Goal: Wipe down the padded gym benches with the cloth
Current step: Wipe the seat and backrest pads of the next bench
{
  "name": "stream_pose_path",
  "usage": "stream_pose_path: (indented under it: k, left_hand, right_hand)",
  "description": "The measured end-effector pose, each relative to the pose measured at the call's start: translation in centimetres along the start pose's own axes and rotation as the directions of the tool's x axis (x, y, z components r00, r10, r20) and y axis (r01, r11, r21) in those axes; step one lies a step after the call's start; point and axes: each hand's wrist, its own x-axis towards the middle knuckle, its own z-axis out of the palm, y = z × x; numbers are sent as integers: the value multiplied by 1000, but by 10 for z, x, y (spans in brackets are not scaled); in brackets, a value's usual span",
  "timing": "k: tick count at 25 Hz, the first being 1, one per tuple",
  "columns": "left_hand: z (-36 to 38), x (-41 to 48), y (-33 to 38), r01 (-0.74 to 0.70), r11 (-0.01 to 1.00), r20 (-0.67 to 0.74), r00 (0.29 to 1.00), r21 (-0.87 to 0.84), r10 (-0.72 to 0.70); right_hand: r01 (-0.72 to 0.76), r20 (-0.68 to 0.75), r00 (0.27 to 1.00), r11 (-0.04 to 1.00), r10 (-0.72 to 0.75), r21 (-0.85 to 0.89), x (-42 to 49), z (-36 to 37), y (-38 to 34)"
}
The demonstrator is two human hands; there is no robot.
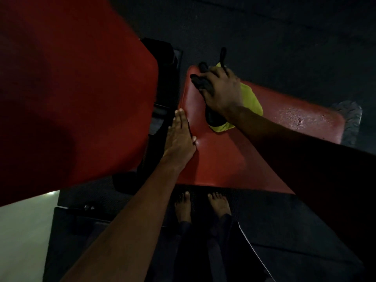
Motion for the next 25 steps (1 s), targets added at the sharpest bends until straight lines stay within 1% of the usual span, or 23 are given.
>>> stream_pose_path:
  k: [3, 4, 5, 6, 8, 10, 11, 13, 14, 15, 16, 18, 19, 20, 21, 22, 23, 25]
  left_hand:
    - [2, 0, -1, 4, 999, -12, 1000, 43, -3]
    - [1, 1, 0, 12, 998, -12, 1000, 60, -12]
    - [-2, 2, 0, 24, 997, 2, 1000, 79, -24]
    - [-5, 3, 2, 35, 995, 30, 999, 98, -38]
    - [-9, 4, 7, 60, 990, 81, 994, 131, -71]
    - [-8, 3, 10, 81, 986, 98, 991, 142, -96]
    - [-6, 3, 12, 88, 986, 94, 990, 141, -102]
    - [-2, 4, 13, 91, 984, 66, 993, 156, -102]
    - [-2, 4, 13, 89, 982, 56, 993, 165, -99]
    - [-2, 5, 12, 86, 983, 55, 994, 164, -97]
    - [-1, 4, 12, 87, 983, 55, 994, 161, -97]
    - [1, 2, 14, 85, 981, 28, 995, 176, -92]
    - [3, 1, 15, 65, 979, 0, 998, 193, -66]
    - [5, 1, 15, 16, 976, -32, 999, 219, -9]
    - [6, 1, 14, -52, 966, -58, 996, 253, 69]
    - [6, 2, 14, -120, 952, -60, 988, 282, 142]
    - [6, 6, 14, -171, 943, -35, 981, 286, 189]
    - [1, 13, 10, -208, 944, 47, 978, 258, 202]
  right_hand:
    - [159, 70, 985, 987, -157, -28, 13, -6, -4]
    - [183, 89, 979, 983, -181, -10, 16, -8, 1]
    - [173, 89, 981, 985, -174, 24, 18, -10, 7]
    - [119, 65, 990, 991, -123, 66, 17, -12, 15]
    - [-94, -38, 994, 988, 99, 121, 2, -12, 30]
    - [-320, -124, 934, 939, 335, 127, -31, -10, 45]
    - [-397, -137, 899, 906, 416, 146, -49, -10, 53]
    - [-470, -127, 855, 854, 503, 224, -75, -9, 58]
    - [-476, -128, 848, 844, 515, 247, -79, -6, 54]
    - [-464, -132, 855, 853, 502, 238, -79, -3, 47]
    - [-428, -126, 881, 881, 456, 200, -76, 1, 36]
    - [-273, -72, 956, 953, 284, 130, -71, 7, 19]
    - [-193, -34, 979, 973, 199, 126, -71, 6, 17]
    - [-143, -6, 989, 982, 144, 126, -74, 3, 23]
    - [-129, 7, 992, 985, 129, 118, -80, -1, 33]
    - [-153, 4, 988, 983, 153, 103, -89, -5, 45]
    - [-207, -16, 978, 974, 209, 92, -101, -7, 59]
    - [-333, -68, 937, 935, 342, 121, -126, -12, 81]
